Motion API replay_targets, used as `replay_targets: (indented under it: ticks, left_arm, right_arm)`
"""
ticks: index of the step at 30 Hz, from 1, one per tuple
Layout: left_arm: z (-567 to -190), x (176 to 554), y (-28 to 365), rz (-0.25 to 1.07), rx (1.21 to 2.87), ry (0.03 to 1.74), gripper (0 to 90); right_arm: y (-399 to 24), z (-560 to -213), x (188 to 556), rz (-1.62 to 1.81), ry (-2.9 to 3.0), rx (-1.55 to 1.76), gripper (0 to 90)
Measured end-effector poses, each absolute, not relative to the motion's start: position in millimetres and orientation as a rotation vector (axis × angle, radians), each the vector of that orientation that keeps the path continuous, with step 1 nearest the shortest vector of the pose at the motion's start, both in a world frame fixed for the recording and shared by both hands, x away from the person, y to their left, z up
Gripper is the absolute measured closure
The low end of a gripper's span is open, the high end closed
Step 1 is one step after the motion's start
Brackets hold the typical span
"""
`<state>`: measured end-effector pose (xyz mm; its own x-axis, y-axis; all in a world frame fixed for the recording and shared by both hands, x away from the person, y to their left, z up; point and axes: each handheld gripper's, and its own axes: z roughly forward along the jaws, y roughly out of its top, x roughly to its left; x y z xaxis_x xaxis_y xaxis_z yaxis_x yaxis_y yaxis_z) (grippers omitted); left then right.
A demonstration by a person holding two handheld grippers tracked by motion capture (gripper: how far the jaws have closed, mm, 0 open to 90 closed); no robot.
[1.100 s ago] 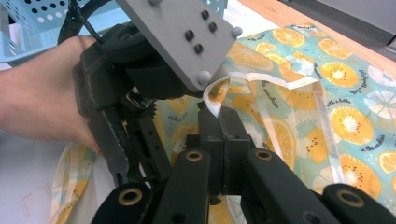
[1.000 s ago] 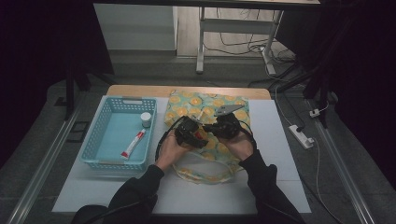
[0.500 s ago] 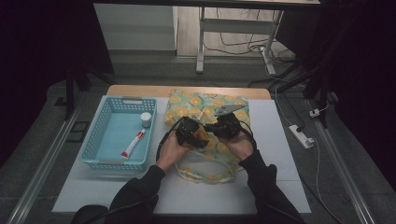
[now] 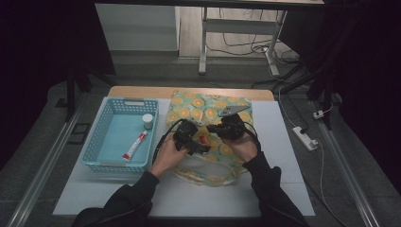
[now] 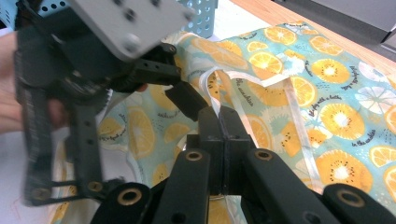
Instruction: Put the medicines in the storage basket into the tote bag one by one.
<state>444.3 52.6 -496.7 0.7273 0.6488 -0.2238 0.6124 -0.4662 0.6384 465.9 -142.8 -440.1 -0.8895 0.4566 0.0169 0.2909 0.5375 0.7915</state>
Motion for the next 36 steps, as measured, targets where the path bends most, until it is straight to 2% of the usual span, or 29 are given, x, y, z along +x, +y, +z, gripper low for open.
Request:
replay_targets:
  ticks: [4, 9, 25, 36]
  left_arm:
    - [-492.8, 438.7, 61.6, 0.027, 2.178, 0.927, 0.5]
    - [-489.5, 434.7, 74.8, -0.084, 2.158, 0.881, 1.9]
    - [-468.8, 411.9, 98.7, -0.020, 2.146, 0.840, 0.0]
    - [-459.3, 403.1, 119.8, 0.017, 2.112, 0.870, 0.0]
  right_arm:
    - [-142.6, -440.1, 465.4, 1.275, 2.584, 0.632, 89.9]
    - [-142.7, -440.1, 465.3, 1.274, 2.585, 0.632, 89.9]
    - [-144.0, -439.4, 465.6, 1.279, 2.581, 0.631, 89.8]
    - [-144.2, -439.2, 465.1, 1.281, 2.581, 0.631, 89.8]
